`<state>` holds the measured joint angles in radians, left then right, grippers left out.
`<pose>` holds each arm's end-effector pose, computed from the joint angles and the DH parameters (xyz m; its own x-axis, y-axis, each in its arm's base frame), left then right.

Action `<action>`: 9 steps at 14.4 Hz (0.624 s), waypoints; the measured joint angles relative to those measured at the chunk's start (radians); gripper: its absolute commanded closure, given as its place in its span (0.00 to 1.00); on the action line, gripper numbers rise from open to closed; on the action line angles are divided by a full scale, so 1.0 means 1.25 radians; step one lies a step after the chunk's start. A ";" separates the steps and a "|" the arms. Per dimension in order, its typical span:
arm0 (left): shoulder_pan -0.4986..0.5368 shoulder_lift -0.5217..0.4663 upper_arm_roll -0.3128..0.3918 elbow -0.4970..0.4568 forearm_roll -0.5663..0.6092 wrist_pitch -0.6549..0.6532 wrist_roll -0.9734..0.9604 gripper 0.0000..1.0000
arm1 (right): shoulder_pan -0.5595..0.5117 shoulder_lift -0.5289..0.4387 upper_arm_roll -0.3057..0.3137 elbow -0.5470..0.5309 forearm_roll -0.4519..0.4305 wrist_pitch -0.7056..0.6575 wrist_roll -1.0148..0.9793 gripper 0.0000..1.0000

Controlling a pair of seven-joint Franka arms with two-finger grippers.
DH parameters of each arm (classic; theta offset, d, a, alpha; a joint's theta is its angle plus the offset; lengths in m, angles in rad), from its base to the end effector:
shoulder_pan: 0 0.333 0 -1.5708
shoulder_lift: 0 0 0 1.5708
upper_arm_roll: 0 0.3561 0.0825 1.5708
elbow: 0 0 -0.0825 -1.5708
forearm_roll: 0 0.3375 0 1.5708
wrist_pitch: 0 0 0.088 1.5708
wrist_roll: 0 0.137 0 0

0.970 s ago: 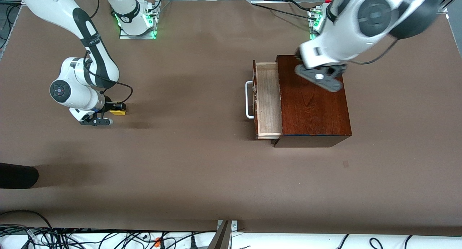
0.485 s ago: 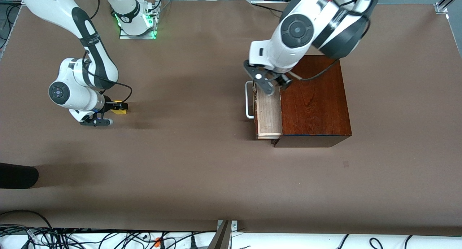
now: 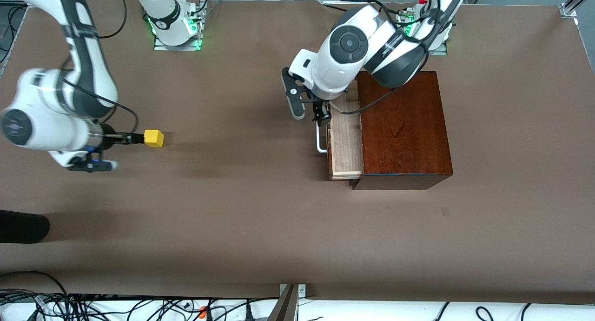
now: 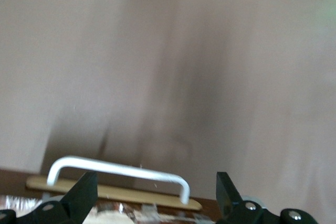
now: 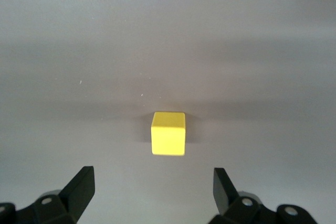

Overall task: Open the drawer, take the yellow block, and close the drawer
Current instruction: 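Set the cube on the table while the left gripper reaches the handle, then push the drawer shut with the left gripper while the right gripper withdraws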

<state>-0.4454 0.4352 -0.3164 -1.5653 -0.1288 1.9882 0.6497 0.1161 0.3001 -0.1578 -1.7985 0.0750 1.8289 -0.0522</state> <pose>0.4843 -0.4350 0.4313 0.2491 -0.9573 0.1469 -0.9555 -0.2182 0.1984 0.5655 -0.0085 0.3964 0.9652 -0.0127 -0.2612 -0.0219 -0.9992 -0.0321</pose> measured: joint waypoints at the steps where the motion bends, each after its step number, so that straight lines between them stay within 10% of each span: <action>1: 0.000 0.017 0.000 0.000 0.000 0.021 0.051 0.00 | 0.000 -0.015 -0.008 0.010 -0.001 -0.019 -0.001 0.00; 9: -0.006 0.081 0.000 -0.063 0.072 0.154 0.208 0.00 | -0.002 -0.180 -0.035 0.050 -0.013 -0.138 -0.002 0.00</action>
<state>-0.4527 0.5368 -0.3162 -1.6438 -0.0387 2.1805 0.9102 0.1142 0.0757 -0.2012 -1.7357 0.0585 1.6558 -0.0550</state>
